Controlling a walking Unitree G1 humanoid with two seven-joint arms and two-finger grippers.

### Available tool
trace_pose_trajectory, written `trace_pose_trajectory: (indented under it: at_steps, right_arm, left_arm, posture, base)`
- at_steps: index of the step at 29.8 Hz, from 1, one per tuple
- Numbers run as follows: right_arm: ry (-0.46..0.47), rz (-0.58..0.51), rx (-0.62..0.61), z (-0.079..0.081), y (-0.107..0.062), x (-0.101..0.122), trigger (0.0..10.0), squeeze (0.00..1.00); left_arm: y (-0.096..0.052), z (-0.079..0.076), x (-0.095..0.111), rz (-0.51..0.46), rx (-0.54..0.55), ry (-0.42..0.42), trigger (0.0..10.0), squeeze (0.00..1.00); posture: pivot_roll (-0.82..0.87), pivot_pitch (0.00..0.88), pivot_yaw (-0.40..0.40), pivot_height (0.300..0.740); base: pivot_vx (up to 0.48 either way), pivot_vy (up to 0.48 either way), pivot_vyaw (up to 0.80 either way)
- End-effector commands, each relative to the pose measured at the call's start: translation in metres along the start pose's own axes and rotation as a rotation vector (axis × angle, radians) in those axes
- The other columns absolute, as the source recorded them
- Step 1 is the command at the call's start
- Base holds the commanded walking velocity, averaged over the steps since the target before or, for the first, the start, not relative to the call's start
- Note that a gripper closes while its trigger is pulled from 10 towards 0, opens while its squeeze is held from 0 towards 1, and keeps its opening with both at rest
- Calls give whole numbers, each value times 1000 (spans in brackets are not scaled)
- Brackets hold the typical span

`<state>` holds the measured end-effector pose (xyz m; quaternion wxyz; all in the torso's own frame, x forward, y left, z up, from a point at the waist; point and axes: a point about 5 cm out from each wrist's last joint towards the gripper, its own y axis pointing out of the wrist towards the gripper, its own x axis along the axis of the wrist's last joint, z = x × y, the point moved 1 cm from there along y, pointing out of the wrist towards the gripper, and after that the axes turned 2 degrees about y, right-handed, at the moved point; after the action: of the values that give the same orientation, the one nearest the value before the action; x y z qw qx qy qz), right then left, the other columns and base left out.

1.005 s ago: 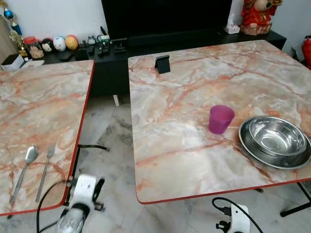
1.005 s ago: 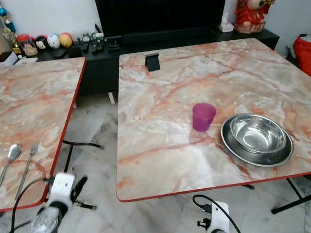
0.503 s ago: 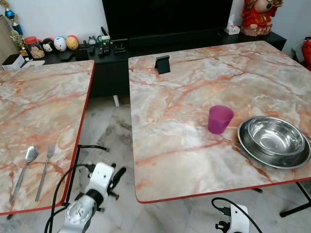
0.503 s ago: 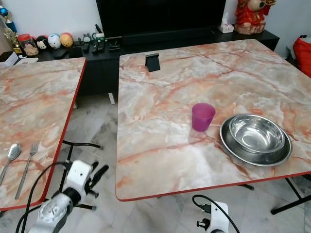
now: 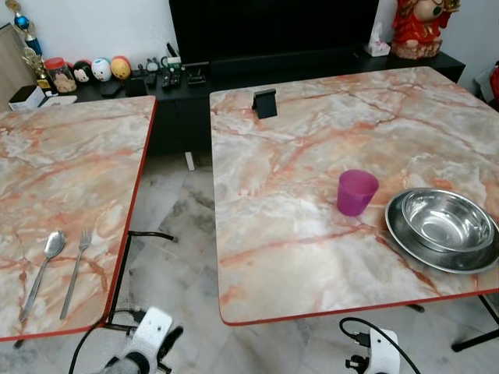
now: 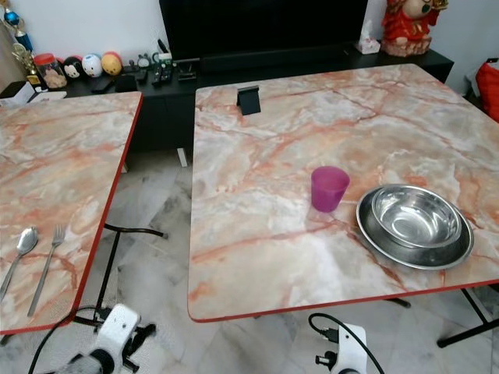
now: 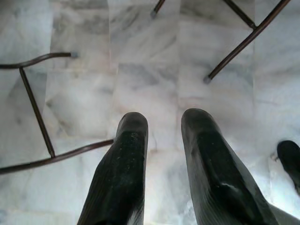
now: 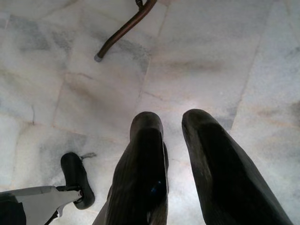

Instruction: Setting the table

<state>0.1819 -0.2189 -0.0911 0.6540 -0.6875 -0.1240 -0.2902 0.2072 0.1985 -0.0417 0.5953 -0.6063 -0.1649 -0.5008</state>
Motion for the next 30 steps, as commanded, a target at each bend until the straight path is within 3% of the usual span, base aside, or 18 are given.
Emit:
trace_pose_trajectory:
  at_steps: [1, 2, 7, 11, 13, 17, 30]
  right_arm:
    - [0, 7, 7, 2, 0, -2, 10000, 0]
    - [-1, 7, 7, 2, 0, -2, 10000, 0]
    - [-3, 7, 7, 2, 0, -2, 10000, 0]
    - [-15, 13, 14, 2, 0, -2, 10000, 0]
    - [-39, 17, 19, 3, 0, -2, 10000, 0]
    - [-68, 25, 22, 3, 0, -2, 10000, 0]
    - [-102, 37, 20, 2, 0, -3, 10000, 0]
  left_arm:
    - [-6, 3, -22, 92, 48, -38, 10000, 0]
    - [-12, 3, -38, 160, 85, -91, 10000, 0]
    - [-19, 7, -53, 221, 141, -148, 10000, 0]
    - [-45, 19, -91, 370, 357, -391, 10000, 0]
    - [-52, 18, -101, 416, 400, -442, 10000, 0]
    - [-54, 17, -105, 432, 413, -460, 10000, 0]
    - [-41, 18, -95, 406, 424, -480, 10000, 0]
  posture:
    - [-50, 0, 61, 740]
    - [-50, 0, 61, 740]
    - [-50, 0, 59, 740]
    - [-47, 0, 55, 740]
    - [-47, 0, 55, 740]
    - [-51, 0, 55, 740]
    - [-54, 0, 57, 740]
  base:
    - [0, 0, 0]
    - [0, 0, 0]
    - [0, 0, 0]
    - [0, 0, 0]
    - [0, 0, 0]
    - [0, 0, 0]
    - [0, 0, 0]
